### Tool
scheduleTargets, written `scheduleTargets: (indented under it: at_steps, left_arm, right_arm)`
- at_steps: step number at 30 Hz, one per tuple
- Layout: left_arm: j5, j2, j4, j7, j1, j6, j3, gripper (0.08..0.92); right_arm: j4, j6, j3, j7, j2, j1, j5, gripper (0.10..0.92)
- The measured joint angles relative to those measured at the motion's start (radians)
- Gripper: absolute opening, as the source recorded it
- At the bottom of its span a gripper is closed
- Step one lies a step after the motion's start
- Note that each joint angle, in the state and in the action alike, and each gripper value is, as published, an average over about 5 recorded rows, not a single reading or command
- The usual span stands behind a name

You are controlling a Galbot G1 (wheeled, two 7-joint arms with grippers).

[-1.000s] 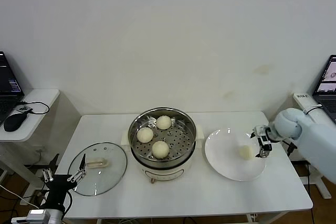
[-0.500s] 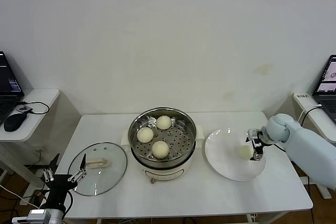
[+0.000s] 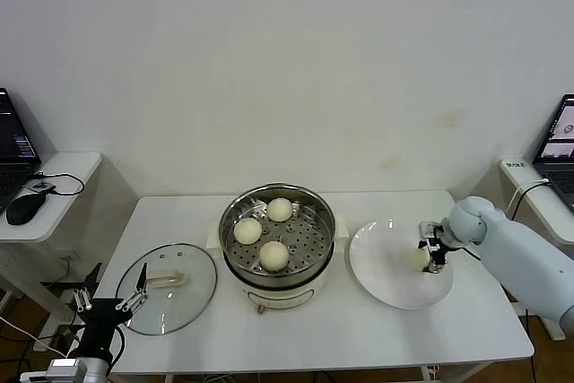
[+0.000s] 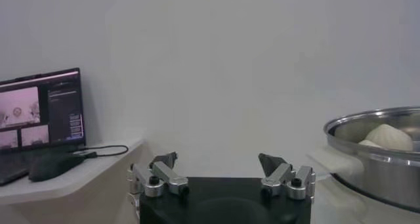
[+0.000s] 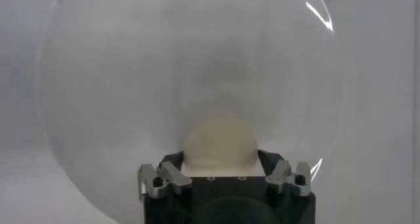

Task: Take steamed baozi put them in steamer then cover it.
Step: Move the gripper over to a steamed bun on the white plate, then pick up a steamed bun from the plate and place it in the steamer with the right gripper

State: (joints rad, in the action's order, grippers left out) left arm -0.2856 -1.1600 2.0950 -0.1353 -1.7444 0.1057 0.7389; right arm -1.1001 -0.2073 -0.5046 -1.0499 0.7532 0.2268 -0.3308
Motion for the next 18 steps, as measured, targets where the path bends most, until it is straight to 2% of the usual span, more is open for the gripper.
scheduleTargets:
  at_steps: [6,18]
  left_arm:
    - [-0.001,0.0,0.004,0.0,-0.005,0.001,0.005,0.823]
    - [-0.003,0.005,0.008,-0.001,-0.002,0.002,0.005,0.823]
  right_arm:
    - [-0.023,-0.012,-0.019,-0.017,-0.016,-0.02,0.022,0.596]
    - [-0.182,-0.086,-0.181,-0.044,-0.121,-0.242,0.177,0.598]
